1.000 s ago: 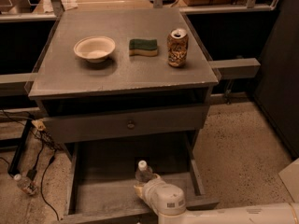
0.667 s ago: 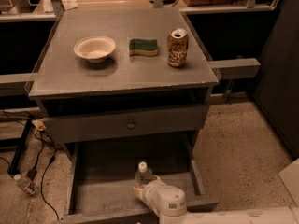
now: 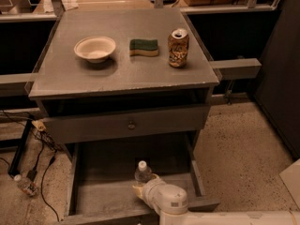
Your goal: Place blue plastic bottle into middle drawer
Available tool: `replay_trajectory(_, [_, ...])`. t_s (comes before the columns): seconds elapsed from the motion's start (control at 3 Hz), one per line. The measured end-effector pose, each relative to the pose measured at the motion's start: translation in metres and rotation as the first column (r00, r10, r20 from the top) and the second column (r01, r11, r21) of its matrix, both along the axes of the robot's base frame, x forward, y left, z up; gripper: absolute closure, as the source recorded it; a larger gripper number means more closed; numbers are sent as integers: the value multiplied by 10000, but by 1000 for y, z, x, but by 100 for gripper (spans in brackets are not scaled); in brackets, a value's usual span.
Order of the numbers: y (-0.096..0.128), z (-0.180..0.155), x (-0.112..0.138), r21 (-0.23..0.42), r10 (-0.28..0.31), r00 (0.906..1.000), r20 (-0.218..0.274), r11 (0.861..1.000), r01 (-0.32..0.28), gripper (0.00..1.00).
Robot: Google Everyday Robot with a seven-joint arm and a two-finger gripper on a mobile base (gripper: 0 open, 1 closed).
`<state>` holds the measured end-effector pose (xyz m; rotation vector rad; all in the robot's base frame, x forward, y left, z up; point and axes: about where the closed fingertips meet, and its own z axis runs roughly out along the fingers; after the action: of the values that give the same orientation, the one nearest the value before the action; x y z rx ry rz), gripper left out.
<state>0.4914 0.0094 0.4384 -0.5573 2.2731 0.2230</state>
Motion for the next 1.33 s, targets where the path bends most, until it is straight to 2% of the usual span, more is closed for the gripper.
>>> replay_trajectory(0.67, [8, -1, 10, 168, 142, 9998, 111, 9998, -144, 100])
replay_trajectory(1.0, [28, -5, 37, 165, 442, 9985, 328, 9989, -448, 100])
replay_trajectory(1.33, [35, -8, 44, 190, 490, 9982, 337, 9986, -497, 100])
